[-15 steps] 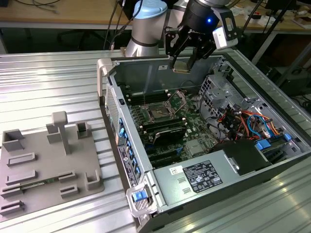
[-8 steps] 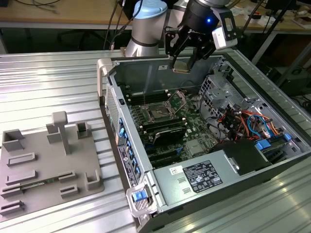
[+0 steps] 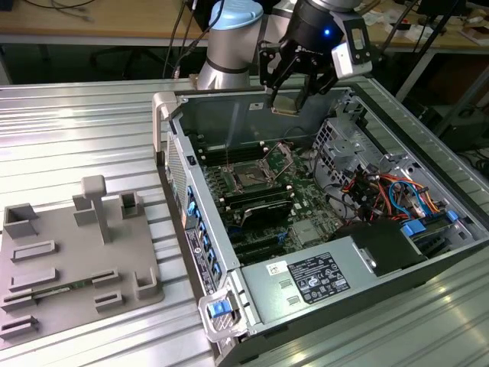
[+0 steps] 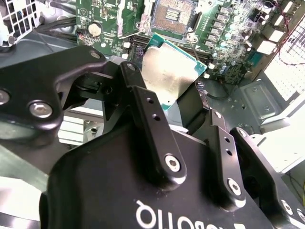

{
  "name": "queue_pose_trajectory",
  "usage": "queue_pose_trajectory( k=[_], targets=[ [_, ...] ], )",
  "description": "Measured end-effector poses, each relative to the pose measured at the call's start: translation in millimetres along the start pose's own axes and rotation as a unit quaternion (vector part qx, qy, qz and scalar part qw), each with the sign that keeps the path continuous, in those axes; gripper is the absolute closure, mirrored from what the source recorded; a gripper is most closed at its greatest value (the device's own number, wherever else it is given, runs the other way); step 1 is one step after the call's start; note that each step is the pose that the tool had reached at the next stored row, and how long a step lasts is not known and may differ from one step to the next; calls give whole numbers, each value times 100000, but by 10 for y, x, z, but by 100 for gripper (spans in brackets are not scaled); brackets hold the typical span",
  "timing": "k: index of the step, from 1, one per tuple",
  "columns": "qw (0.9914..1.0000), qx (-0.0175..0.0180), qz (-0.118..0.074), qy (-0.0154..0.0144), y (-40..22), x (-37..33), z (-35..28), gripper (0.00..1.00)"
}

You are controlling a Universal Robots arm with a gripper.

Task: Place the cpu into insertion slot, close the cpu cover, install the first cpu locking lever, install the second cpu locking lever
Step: 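Place the cpu into insertion slot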

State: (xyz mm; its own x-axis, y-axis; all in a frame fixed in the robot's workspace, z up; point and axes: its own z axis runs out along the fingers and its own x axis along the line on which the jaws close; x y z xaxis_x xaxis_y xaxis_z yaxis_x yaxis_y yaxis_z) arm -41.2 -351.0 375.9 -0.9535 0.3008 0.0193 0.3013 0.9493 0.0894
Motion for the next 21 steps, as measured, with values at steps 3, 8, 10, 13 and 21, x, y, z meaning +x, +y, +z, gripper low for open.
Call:
queue_pose_trajectory(
  k=[3,8,10,13,21],
  targets=[
    [99994,-20,1048,-94,0,0,1,45],
    [99962,-52,2763,-247,0,0,1,45],
    [99938,-67,3494,-315,0,0,2,45],
    [99904,-84,4369,-393,0,0,2,45],
    [99808,-118,6174,-555,-1,1,3,45]
  ],
)
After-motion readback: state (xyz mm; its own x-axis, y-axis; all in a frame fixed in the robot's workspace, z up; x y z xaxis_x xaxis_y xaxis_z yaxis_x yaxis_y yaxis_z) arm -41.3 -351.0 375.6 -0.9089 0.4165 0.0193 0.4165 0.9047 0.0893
